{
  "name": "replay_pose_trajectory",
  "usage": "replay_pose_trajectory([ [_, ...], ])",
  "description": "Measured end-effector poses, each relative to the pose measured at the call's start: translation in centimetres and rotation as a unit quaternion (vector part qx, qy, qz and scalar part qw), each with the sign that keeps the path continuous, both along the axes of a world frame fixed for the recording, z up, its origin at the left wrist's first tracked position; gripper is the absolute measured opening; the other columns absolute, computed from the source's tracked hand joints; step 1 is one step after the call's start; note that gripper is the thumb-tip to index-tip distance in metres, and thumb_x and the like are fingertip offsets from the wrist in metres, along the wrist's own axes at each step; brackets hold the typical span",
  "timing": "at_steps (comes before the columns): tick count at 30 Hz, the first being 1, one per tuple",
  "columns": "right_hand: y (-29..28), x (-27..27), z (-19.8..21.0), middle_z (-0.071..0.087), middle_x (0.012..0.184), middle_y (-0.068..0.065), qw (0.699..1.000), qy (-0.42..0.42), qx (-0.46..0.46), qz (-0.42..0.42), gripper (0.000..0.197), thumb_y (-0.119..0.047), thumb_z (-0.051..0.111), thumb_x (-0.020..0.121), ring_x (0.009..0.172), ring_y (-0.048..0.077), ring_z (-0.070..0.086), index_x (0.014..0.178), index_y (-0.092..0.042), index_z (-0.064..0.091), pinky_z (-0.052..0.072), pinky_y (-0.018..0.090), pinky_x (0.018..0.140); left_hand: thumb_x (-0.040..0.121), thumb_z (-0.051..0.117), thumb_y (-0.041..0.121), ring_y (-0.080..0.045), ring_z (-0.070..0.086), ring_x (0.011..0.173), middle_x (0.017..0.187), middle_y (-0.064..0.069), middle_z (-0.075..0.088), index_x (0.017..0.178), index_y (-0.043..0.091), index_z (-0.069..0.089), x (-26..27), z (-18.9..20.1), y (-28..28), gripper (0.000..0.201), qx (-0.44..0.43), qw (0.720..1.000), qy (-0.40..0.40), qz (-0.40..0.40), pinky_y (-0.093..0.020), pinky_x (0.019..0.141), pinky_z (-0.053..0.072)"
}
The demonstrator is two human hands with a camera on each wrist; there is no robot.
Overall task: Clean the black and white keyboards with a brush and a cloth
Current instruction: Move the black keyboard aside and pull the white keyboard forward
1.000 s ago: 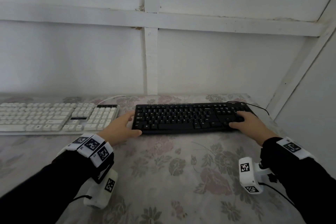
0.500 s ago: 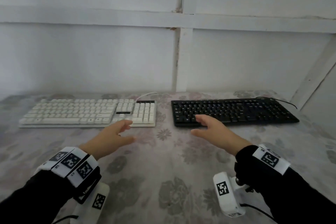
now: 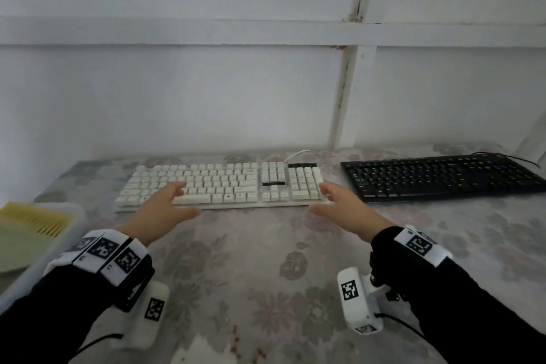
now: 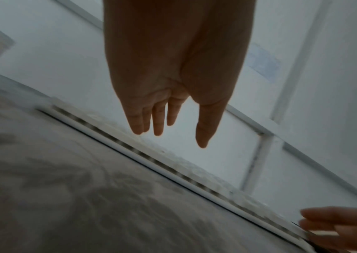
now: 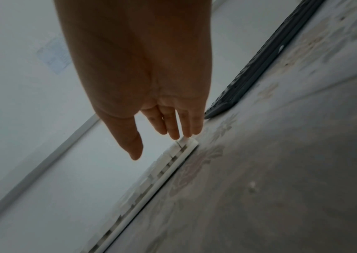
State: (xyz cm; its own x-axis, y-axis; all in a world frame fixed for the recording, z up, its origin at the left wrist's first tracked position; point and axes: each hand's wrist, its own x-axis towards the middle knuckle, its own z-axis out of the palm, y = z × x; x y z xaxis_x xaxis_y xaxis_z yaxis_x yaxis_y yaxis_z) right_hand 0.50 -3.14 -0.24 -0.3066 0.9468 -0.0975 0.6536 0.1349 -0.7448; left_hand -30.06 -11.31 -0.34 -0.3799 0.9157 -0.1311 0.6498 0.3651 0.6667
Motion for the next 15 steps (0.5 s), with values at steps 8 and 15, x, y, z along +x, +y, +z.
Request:
replay_pose_trajectory([
  [8,2.4,-2.1,0.0,0.056,0.118,0.001,0.997,-0.052,-0.003,-0.055,0.051,-0.018,0.071,0.084,0.111,0.02,0.055,0.129,-0.006,0.051,0.037,0.02,0.082,0.061,0.09,0.02,-0.036,0.042,0.129,0.142,-0.02,0.043,0.142,0.001,0.035,-8.2,-1.4,2.2,0.099,0.025,0.994,0.008,0.106,-0.046,0.107,0.035],
  [15,4.4,-2.8,-1.8,0.063,0.112,0.004,0.996,-0.056,0.0,-0.075,0.053,-0.024,0.081,0.072,0.1,0.02,0.06,0.116,-0.01,0.056,0.049,0.033,0.09,0.011,0.086,0.061,-0.028,0.059,0.113,0.124,-0.008,0.063,0.133,0.016,0.05,-17.8,-8.9,6.9,0.135,-0.005,0.995,-0.025,0.096,-0.048,0.101,0.044],
])
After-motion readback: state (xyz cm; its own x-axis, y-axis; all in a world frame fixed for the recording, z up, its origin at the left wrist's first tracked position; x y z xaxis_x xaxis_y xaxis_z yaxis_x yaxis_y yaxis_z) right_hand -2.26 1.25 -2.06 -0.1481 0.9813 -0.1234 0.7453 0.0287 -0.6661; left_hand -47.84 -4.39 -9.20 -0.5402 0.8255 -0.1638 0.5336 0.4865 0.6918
